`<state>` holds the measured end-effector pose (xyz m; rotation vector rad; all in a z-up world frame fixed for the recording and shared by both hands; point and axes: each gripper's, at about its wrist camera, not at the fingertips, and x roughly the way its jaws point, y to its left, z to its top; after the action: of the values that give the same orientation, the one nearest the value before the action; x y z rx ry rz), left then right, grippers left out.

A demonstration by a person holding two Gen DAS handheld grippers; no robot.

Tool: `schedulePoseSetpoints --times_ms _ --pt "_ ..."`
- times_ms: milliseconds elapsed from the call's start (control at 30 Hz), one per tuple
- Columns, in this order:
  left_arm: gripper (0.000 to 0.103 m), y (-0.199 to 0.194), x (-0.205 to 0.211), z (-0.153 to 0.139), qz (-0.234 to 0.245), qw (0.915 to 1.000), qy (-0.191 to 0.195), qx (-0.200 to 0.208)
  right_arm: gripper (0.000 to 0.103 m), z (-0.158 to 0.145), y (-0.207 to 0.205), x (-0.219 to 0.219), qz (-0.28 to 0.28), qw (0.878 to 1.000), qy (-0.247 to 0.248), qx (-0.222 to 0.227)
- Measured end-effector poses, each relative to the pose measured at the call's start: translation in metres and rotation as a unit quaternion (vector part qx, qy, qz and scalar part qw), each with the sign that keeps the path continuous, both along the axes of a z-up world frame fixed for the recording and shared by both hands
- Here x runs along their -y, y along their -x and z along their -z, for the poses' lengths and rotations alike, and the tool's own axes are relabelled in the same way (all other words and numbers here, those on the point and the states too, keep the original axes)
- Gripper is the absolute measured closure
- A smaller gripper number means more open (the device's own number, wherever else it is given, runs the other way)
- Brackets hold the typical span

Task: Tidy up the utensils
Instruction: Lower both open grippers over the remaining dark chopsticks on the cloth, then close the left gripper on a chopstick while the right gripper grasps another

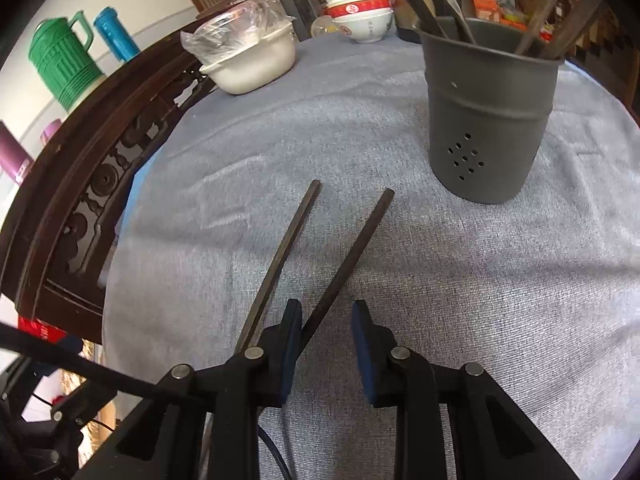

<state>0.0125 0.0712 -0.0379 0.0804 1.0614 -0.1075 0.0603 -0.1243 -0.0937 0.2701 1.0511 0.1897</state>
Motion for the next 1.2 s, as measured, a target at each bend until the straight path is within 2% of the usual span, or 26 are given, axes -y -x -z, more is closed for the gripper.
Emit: schedulePoseSetpoints --times_ms 233,400,533,633,767,933,1000,1067,1200 --pt "0.027 0.001 0.007 0.002 0.007 0.9999 -0.005 -0.007 0.076 -0.003 0.005 0.007 -0.001 0.999 0.04 0.017" --pt "0.027 -0.002 0.011 0.006 0.008 0.9998 -0.003 -0.018 0.076 -0.004 0.007 0.025 0.013 0.999 0.036 0.021" --pt "0.027 -0.006 0.013 0.011 0.008 0.9995 0.002 -0.032 0.076 -0.003 0.012 0.042 0.023 1.0 0.007 0.019" --pt "0.027 -0.013 0.015 0.011 0.012 0.9993 0.006 -0.035 0.075 0.0 0.011 0.06 0.047 0.998 -0.045 0.001" --pt "0.027 -0.034 0.018 0.007 0.022 0.999 0.016 -0.036 0.073 0.004 0.004 0.086 0.098 0.989 -0.105 -0.03" --pt "0.027 -0.069 0.033 0.009 0.043 0.9981 0.022 -0.039 0.066 -0.002 -0.009 0.101 0.138 0.984 -0.113 -0.021" --pt "0.027 -0.083 0.04 0.014 0.05 0.9972 0.025 -0.05 0.066 0.0 -0.018 0.101 0.146 0.983 -0.107 -0.032" --pt "0.027 -0.101 0.048 0.022 0.063 0.9944 0.044 -0.072 0.066 0.004 -0.026 0.1 0.154 0.981 -0.107 -0.049" --pt "0.027 -0.123 0.056 0.034 0.07 0.9903 0.067 -0.099 0.066 0.006 -0.035 0.096 0.168 0.979 -0.099 -0.054"
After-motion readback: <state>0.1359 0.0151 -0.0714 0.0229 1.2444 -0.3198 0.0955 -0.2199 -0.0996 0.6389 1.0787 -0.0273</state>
